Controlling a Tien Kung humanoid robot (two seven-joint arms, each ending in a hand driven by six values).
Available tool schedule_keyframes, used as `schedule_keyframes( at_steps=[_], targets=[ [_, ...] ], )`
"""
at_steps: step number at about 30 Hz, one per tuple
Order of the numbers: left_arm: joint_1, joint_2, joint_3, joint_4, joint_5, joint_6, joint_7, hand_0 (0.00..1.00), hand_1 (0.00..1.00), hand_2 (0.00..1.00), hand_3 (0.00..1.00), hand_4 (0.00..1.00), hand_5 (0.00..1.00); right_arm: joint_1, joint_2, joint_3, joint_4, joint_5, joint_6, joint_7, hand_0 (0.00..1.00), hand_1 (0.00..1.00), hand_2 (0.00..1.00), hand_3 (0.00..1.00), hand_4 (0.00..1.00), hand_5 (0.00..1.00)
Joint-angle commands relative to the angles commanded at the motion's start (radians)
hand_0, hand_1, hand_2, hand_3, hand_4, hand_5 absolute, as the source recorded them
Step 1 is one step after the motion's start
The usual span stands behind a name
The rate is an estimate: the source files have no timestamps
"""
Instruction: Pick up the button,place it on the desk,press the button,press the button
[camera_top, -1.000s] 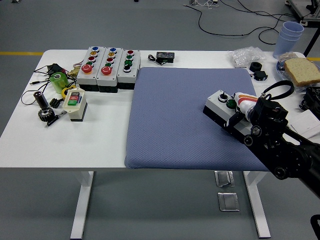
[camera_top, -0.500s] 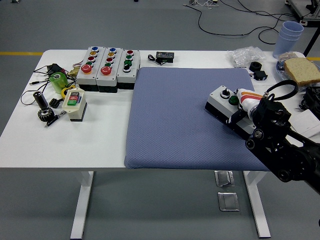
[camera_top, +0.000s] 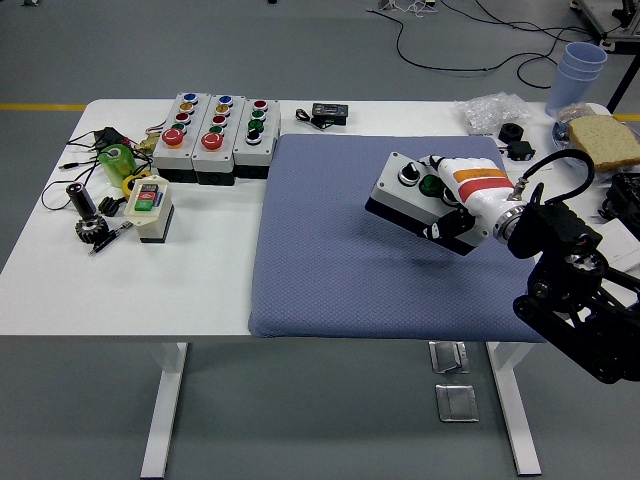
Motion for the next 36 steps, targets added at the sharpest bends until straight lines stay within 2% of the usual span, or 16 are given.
schedule_keyframes(
  at_steps=[2,7,17,18,21,22,24,27,28,36],
  targets=[
    [0.000,0.000,0.000,0.000,0.000,0.000,0.000,0.644,0.605,0.603,0.564,0.316,0.856,0.009,-0.009,-0.013,0.016,-0.007,0.016,0.049,0.083,0.006,0.282,0.404,0.597,0.109],
    [-0.001,0.001,0.001,0.000,-0.001,0.000,0.000,0.644,0.606,0.602,0.563,0.318,0.857,0.030,-0.018,-0.046,0.037,-0.027,0.052,0.089,0.069,0.002,0.273,0.402,0.567,0.082],
    [0.001,-0.001,-0.001,0.000,0.001,0.000,0.002,0.644,0.606,0.603,0.563,0.313,0.857,0.048,-0.013,-0.103,0.040,-0.061,0.126,0.088,0.078,0.004,0.279,0.407,0.557,0.057],
    [0.001,-0.002,0.000,0.000,0.002,0.000,0.002,0.644,0.606,0.603,0.563,0.313,0.857,0.054,-0.016,-0.114,0.043,-0.081,0.153,0.086,0.078,0.004,0.279,0.407,0.557,0.057],
    [0.002,-0.002,0.000,0.000,0.003,-0.001,0.002,0.644,0.606,0.603,0.563,0.313,0.857,0.062,-0.022,-0.132,0.047,-0.098,0.186,0.090,0.078,0.004,0.279,0.407,0.557,0.057],
    [0.002,-0.002,0.000,0.000,0.004,-0.001,0.002,0.644,0.606,0.605,0.563,0.312,0.858,0.063,-0.023,-0.134,0.047,-0.099,0.189,0.091,0.127,0.077,0.307,0.427,0.574,0.047],
    [0.005,-0.002,-0.002,0.000,0.006,-0.002,0.002,0.644,0.606,0.605,0.563,0.312,0.858,0.070,-0.026,-0.143,0.048,-0.105,0.208,0.102,0.127,0.077,0.307,0.427,0.574,0.047],
    [0.006,-0.003,-0.002,0.000,0.009,-0.003,0.003,0.644,0.606,0.605,0.563,0.312,0.858,0.076,-0.027,-0.152,0.046,-0.108,0.217,0.111,0.127,0.077,0.307,0.427,0.574,0.047],
    [0.007,-0.002,-0.002,0.000,0.010,-0.003,0.003,0.645,0.607,0.602,0.564,0.313,0.859,0.079,-0.028,-0.158,0.043,-0.107,0.220,0.118,0.183,0.091,0.322,0.437,0.592,0.041],
    [0.010,-0.002,-0.002,0.000,0.012,-0.003,0.003,0.645,0.607,0.602,0.564,0.311,0.860,0.074,-0.017,-0.163,0.016,-0.089,0.232,0.114,0.203,0.097,0.332,0.443,0.602,0.036]
  ],
)
